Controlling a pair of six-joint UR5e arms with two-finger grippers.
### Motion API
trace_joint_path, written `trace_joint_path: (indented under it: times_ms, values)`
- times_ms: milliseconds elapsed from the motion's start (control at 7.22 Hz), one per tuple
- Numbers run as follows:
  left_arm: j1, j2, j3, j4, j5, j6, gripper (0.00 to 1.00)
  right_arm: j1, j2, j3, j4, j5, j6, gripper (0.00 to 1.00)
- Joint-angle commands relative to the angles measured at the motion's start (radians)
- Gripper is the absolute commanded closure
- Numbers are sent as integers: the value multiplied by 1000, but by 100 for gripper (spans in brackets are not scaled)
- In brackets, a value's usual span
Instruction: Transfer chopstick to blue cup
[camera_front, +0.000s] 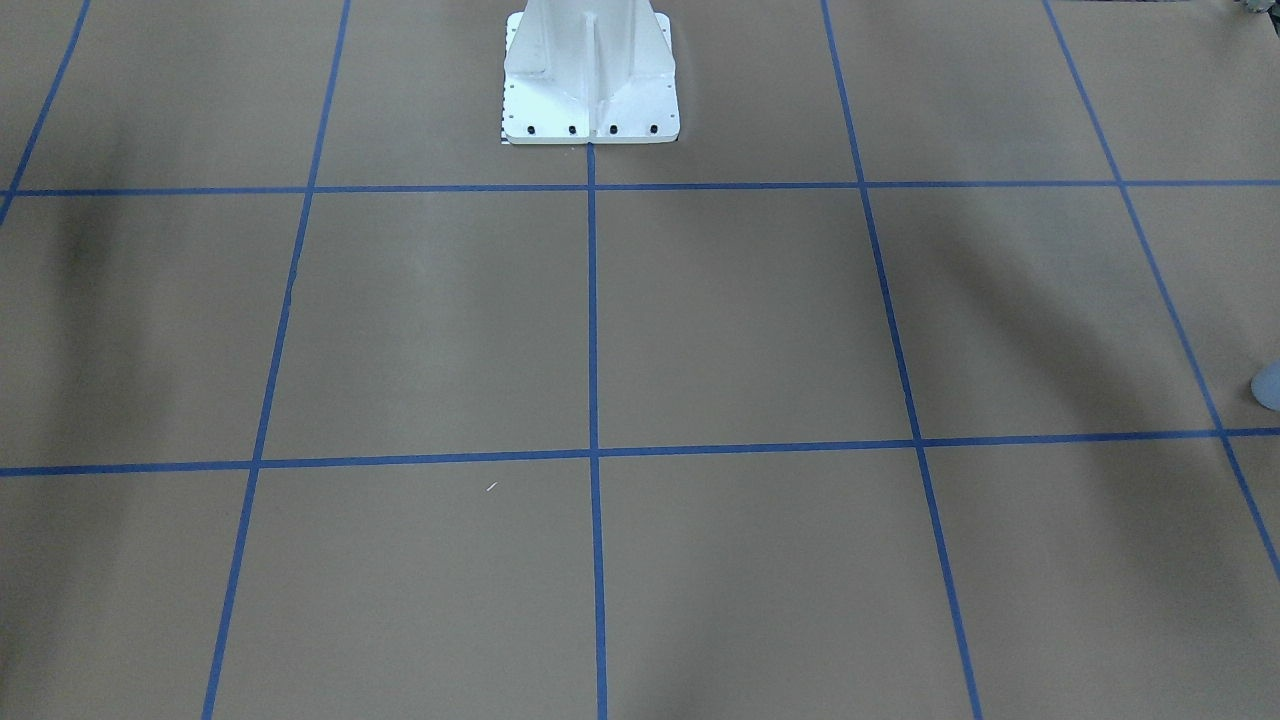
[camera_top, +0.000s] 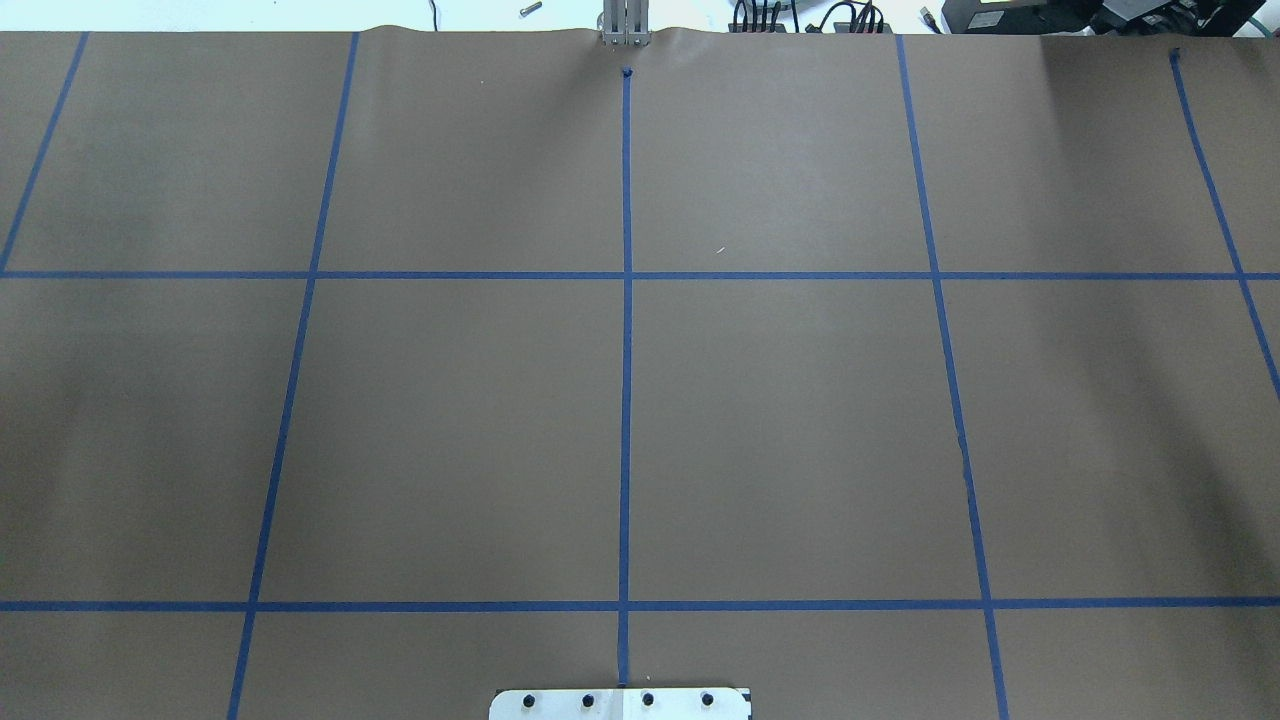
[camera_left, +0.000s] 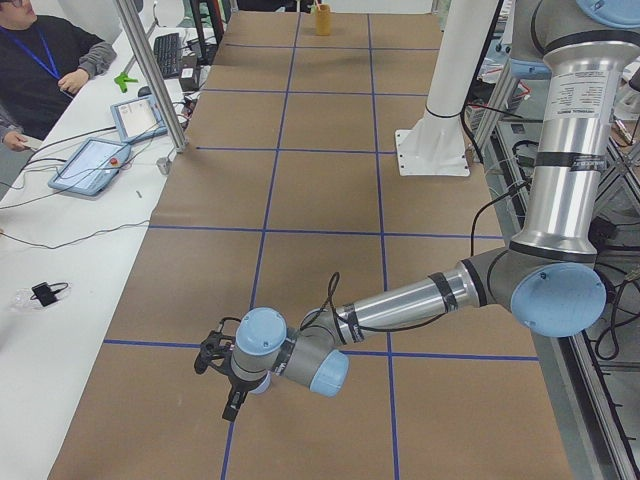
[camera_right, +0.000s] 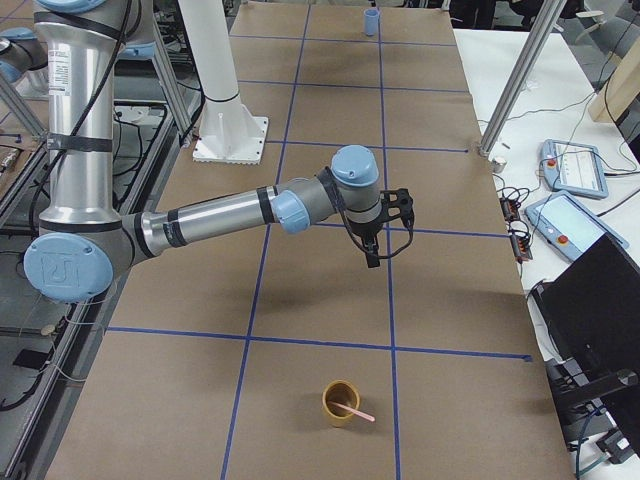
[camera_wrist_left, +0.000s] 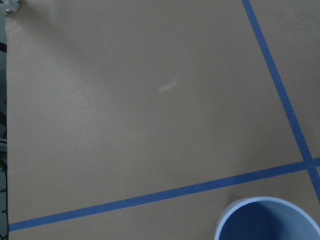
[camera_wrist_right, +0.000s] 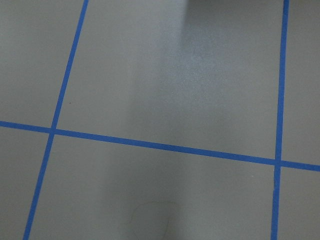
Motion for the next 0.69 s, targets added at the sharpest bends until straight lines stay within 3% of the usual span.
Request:
trace_joint_path:
  times_ms: [0, 138, 415, 554]
  values:
    - [45, -1, 22, -11, 2, -22, 2, 0, -2, 0, -1, -1, 0, 0]
    - [61, -1, 33, -28, 2, -22, 19, 0, -2, 0, 0, -1, 0, 0]
    - [77, -1, 30, -28, -4, -22, 100, 0, -3, -2, 0, -3, 0, 0]
    - [79, -3, 12, -27, -9, -19, 100, 0, -3, -2, 0, -1, 0, 0]
